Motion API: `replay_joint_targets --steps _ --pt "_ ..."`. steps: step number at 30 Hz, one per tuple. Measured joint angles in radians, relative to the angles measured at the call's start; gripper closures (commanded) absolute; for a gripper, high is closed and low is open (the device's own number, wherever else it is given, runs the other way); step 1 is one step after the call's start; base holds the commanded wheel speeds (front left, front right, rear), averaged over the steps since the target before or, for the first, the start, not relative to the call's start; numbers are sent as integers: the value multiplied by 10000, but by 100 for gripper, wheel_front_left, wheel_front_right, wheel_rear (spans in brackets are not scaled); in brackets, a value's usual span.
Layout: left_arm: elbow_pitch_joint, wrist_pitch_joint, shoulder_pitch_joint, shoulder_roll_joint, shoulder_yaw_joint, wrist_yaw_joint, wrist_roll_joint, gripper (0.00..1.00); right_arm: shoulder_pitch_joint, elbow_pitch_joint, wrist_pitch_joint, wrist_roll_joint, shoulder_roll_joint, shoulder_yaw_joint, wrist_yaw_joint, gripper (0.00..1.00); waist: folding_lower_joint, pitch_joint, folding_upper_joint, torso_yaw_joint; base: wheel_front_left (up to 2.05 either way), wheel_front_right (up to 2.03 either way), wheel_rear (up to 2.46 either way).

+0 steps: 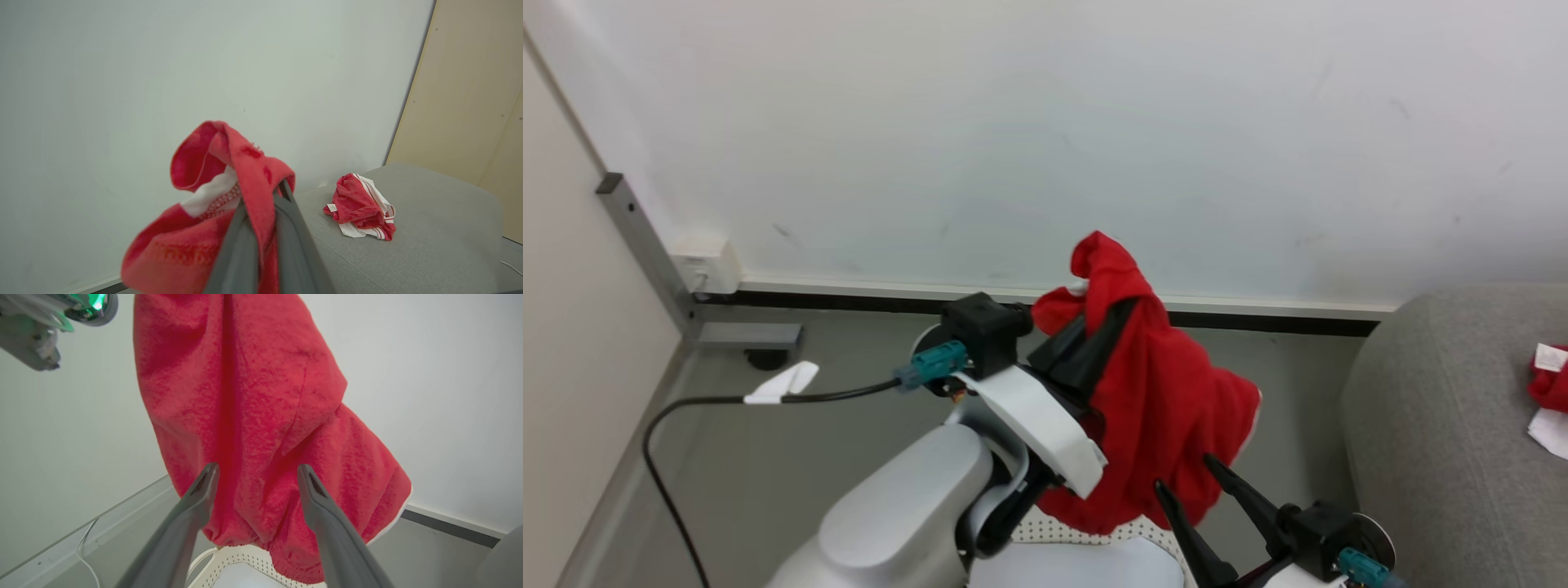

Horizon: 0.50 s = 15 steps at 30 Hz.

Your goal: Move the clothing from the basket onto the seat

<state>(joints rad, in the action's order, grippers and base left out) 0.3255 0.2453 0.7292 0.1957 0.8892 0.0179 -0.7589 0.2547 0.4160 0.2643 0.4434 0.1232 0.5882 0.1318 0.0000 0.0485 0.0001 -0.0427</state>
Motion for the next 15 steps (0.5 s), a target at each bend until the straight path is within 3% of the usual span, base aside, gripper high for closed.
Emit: replay_joint_targets --steps 9,15 --pt "-510 -405 -254 -351 777 326 73 100 530 1432 -2 483 -288 -203 0 0 0 133 0 -836 0 0 0" --pt "-736 -554 -449 -401 1089 393 61 100 744 1689 -2 533 -382 -364 0 0 0 222 -1 -1243 0 0 0"
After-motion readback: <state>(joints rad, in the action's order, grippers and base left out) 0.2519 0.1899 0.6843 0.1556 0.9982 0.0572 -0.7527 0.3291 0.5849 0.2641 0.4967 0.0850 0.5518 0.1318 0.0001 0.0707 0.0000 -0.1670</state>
